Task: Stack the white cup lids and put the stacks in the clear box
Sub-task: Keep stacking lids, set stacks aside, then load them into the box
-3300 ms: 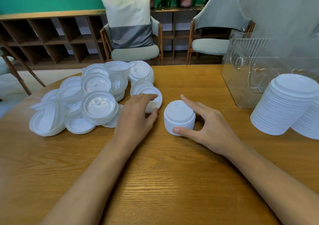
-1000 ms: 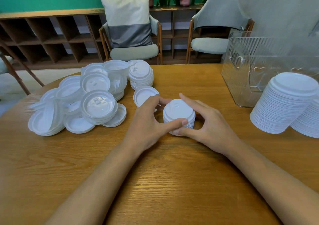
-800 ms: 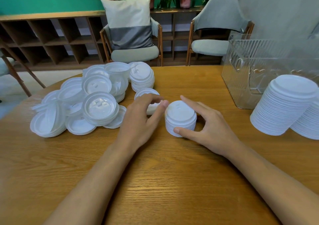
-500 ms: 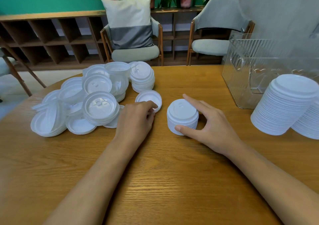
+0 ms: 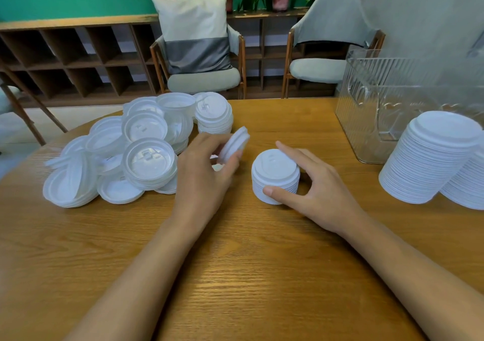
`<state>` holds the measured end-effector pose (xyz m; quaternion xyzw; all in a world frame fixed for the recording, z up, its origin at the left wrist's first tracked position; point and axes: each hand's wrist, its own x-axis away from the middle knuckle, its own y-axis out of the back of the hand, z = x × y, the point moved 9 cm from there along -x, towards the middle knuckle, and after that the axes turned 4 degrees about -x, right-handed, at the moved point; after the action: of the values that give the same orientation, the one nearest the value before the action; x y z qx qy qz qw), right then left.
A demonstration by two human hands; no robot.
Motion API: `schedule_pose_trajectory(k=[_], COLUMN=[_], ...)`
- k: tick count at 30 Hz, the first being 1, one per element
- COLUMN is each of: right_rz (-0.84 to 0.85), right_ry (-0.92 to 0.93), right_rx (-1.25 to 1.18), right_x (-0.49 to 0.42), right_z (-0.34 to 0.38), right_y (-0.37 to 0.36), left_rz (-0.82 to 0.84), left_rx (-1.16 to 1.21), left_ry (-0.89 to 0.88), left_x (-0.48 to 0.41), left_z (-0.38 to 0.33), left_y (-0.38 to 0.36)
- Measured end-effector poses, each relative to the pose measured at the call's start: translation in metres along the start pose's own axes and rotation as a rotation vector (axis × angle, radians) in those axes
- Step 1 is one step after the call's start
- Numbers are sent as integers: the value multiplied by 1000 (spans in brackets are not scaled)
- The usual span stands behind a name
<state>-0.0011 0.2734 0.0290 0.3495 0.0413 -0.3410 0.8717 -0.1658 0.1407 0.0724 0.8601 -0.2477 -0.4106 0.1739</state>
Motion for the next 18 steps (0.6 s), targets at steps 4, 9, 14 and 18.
schedule_pose_trajectory(k=[4,9,14,18], right_rz=[2,5,17,48], right_ry=[-2,1,20,41], right_rx=[0,5,-12,-29], right_x=[0,0,0,1], right_z=[1,2,5,11], right_y=[-1,0,-1,-5], left_rz=[-26,88,191,261], left_rx=[230,460,410,263], left_ry=[173,366,339,267], left_x=[0,4,11,17], left_z=[7,15,15,11], left_y=[3,-11,-31,-44])
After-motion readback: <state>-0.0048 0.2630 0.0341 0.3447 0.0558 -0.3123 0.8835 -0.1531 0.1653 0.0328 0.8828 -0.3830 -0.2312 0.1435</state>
